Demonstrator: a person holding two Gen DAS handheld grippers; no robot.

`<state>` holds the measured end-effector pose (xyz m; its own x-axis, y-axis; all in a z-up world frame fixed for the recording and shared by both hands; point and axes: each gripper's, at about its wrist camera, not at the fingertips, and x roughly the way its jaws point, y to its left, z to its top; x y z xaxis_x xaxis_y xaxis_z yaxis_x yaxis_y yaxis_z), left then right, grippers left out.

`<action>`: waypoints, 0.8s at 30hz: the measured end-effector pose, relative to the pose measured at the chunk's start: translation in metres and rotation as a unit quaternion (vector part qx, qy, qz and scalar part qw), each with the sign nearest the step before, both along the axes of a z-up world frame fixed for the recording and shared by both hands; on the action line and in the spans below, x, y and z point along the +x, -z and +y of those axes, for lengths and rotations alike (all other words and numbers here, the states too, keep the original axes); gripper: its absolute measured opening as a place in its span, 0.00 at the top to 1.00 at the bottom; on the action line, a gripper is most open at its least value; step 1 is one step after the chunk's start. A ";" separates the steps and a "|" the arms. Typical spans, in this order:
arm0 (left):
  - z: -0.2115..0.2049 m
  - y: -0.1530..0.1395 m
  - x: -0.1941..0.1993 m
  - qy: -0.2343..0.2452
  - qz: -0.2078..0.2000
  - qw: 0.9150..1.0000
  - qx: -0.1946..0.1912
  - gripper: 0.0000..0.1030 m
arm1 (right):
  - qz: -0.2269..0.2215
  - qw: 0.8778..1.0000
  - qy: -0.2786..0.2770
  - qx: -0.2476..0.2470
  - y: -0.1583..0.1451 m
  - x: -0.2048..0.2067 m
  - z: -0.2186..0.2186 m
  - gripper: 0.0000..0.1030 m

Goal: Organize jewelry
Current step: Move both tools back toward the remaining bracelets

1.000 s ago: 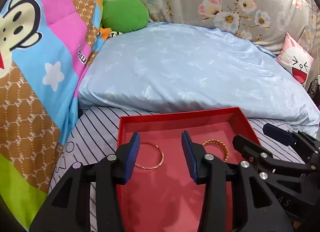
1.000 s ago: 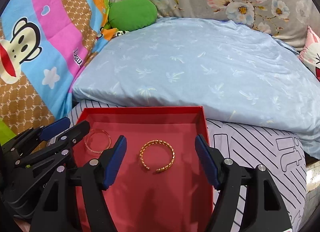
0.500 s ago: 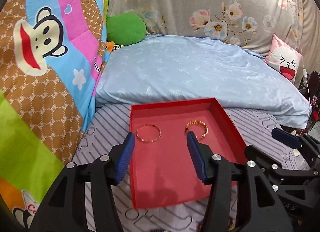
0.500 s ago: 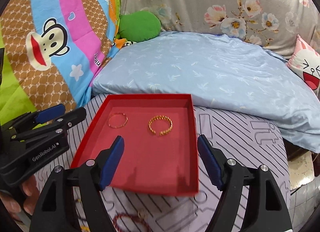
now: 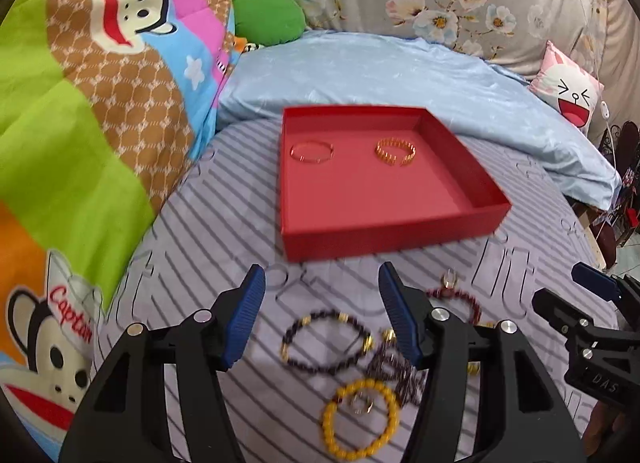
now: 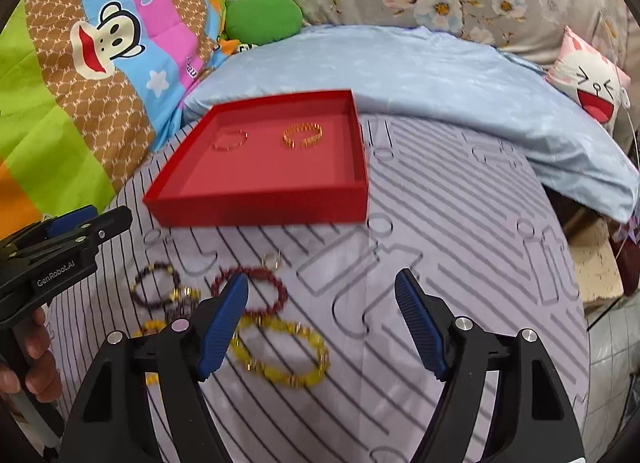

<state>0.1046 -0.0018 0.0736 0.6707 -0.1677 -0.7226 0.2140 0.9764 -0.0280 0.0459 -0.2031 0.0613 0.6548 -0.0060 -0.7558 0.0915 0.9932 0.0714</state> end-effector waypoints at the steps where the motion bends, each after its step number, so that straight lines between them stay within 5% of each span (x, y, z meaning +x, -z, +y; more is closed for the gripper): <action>1: 0.001 0.004 -0.006 -0.002 0.003 1.000 0.001 0.46 | 0.004 1.000 0.001 0.001 0.004 -0.006 0.000 0.29; 12: 0.021 0.041 -0.050 -0.020 0.038 0.999 -0.002 0.46 | 0.023 1.000 0.013 0.003 0.030 -0.044 0.004 0.29; 24: 0.023 0.061 -0.061 -0.025 0.055 0.998 0.000 0.46 | 0.026 0.999 0.028 0.000 0.041 -0.025 -0.002 0.32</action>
<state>0.0438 0.0214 0.0126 0.5941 -0.1355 -0.7929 0.1605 0.9859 -0.0483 0.0204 -0.2056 0.0199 0.6125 -0.0423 -0.7893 0.1508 0.9865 0.0641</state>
